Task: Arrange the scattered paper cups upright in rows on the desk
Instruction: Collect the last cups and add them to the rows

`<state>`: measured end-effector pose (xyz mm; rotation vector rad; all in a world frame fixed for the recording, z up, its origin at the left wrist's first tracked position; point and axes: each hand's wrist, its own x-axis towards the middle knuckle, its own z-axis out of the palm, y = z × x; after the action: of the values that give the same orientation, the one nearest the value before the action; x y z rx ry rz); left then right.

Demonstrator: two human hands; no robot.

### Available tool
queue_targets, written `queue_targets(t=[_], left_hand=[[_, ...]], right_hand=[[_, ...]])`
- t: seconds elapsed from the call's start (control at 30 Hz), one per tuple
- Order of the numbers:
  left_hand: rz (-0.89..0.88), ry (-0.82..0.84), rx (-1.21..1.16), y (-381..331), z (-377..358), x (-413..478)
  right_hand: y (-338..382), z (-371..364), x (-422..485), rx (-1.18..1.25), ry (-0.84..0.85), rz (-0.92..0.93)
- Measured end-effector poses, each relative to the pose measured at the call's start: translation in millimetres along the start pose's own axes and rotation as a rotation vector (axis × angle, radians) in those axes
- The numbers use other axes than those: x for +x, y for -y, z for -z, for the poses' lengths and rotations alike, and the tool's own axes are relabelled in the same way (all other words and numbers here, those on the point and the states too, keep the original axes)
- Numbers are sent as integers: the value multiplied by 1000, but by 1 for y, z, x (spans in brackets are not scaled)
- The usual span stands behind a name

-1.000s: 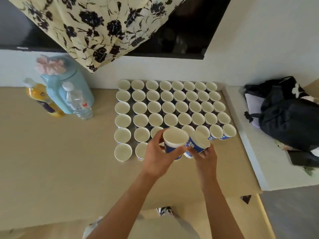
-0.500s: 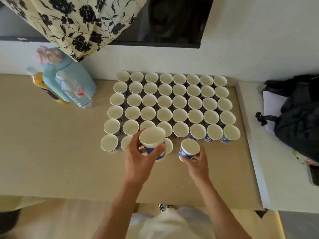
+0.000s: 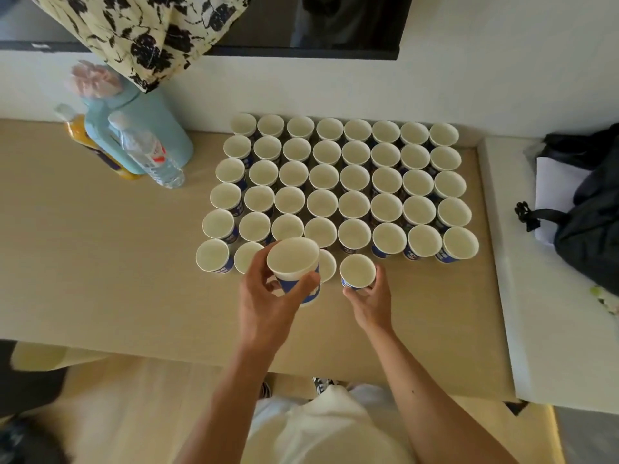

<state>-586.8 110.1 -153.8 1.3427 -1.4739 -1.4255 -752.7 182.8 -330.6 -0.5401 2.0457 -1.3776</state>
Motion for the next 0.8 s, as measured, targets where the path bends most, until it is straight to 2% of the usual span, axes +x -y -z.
queue_targets(t=[0.5, 0.63, 0.73, 0.8], left_hand=[[-3, 45, 62, 9, -1, -7], [-16, 64, 75, 11, -4, -7], [-21, 71, 84, 10, -14, -8], [-13, 87, 93, 11, -23, -8]], right_hand=[[-7, -2, 10, 35, 39, -32], [-4, 17, -7, -41, -61, 2], [21, 36, -16, 52, -158, 31], [48, 49, -14, 137, -113, 32]])
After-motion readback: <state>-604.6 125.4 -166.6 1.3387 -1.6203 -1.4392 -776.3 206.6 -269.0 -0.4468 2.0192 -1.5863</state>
